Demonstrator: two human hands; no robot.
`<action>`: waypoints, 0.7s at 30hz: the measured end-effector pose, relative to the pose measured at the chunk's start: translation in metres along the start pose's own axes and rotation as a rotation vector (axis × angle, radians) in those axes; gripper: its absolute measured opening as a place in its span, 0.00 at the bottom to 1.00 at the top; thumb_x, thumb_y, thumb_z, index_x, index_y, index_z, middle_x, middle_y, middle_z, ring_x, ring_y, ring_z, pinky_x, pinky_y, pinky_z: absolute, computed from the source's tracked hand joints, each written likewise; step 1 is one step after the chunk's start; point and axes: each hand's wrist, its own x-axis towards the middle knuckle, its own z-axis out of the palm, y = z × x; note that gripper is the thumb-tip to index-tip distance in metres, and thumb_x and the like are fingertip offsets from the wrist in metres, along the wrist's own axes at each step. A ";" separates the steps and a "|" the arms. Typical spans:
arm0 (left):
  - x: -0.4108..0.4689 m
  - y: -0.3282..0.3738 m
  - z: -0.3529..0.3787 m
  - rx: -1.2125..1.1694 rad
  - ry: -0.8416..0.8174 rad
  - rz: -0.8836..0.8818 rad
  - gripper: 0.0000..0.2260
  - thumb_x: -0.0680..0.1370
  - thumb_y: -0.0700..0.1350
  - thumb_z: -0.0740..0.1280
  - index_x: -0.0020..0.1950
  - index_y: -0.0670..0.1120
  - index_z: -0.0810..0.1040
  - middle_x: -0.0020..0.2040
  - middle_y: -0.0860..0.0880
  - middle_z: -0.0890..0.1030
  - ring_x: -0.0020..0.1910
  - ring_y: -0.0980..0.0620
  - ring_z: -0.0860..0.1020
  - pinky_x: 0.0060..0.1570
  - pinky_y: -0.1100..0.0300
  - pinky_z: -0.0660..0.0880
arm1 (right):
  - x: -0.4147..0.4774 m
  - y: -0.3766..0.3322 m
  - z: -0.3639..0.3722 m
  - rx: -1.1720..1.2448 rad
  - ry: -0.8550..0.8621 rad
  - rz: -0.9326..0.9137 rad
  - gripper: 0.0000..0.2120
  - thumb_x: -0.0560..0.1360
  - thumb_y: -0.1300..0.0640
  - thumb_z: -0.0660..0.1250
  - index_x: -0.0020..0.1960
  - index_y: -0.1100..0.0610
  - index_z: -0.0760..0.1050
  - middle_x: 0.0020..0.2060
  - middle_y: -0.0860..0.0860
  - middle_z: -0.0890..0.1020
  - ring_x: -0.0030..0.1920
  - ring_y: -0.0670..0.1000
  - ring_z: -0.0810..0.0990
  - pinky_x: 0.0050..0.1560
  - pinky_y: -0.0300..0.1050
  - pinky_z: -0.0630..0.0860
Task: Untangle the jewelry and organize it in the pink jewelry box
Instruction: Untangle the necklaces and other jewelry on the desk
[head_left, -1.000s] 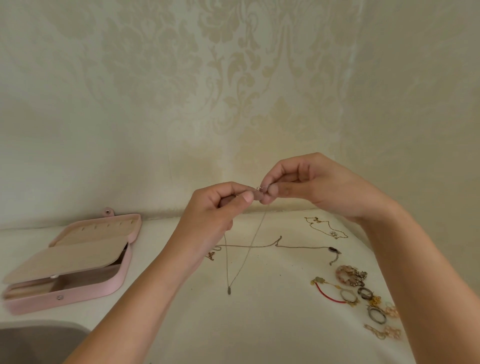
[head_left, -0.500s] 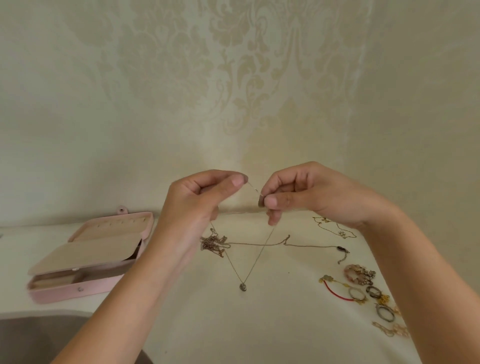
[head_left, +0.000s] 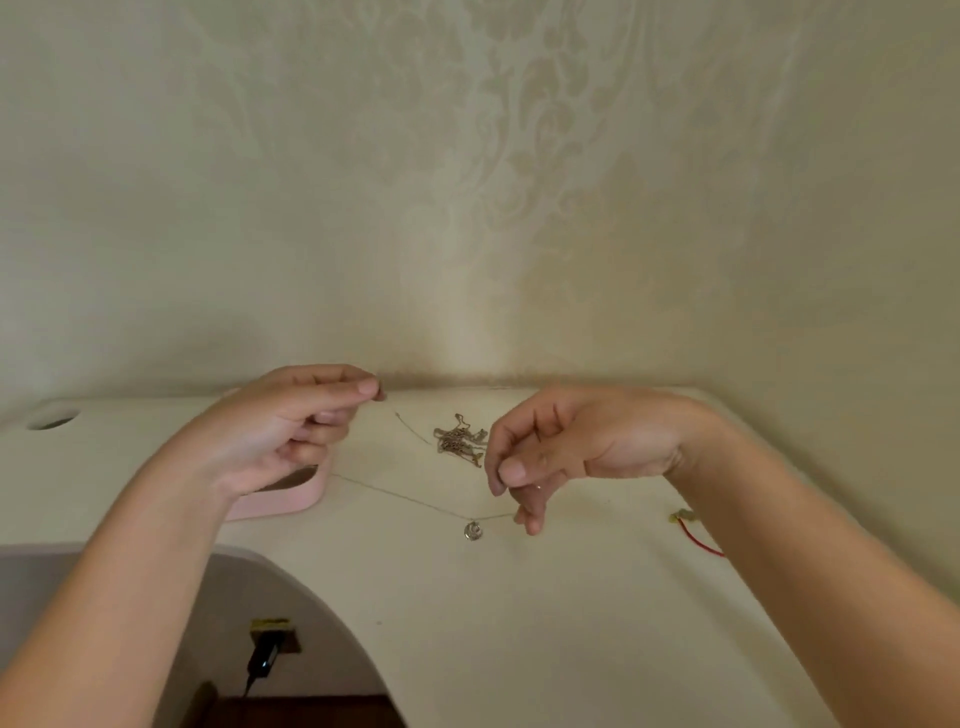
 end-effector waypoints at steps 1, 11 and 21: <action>0.003 -0.006 -0.003 0.022 0.021 -0.038 0.23 0.50 0.57 0.82 0.38 0.47 0.82 0.28 0.54 0.61 0.21 0.61 0.58 0.16 0.72 0.54 | 0.007 0.007 0.001 0.042 0.013 0.032 0.05 0.76 0.64 0.63 0.45 0.59 0.77 0.31 0.50 0.80 0.35 0.50 0.83 0.49 0.45 0.79; 0.038 -0.026 -0.019 0.221 0.127 -0.208 0.04 0.77 0.41 0.66 0.43 0.43 0.77 0.28 0.52 0.63 0.22 0.60 0.58 0.17 0.70 0.52 | 0.050 0.061 0.016 0.498 0.184 0.228 0.06 0.78 0.64 0.61 0.45 0.61 0.76 0.29 0.51 0.80 0.32 0.49 0.83 0.39 0.40 0.80; 0.101 -0.041 -0.020 0.491 0.042 -0.464 0.04 0.78 0.37 0.65 0.44 0.39 0.77 0.28 0.49 0.69 0.20 0.57 0.65 0.20 0.69 0.64 | 0.059 0.076 0.014 0.556 0.448 0.230 0.06 0.77 0.65 0.63 0.51 0.61 0.78 0.44 0.56 0.84 0.32 0.48 0.83 0.41 0.41 0.82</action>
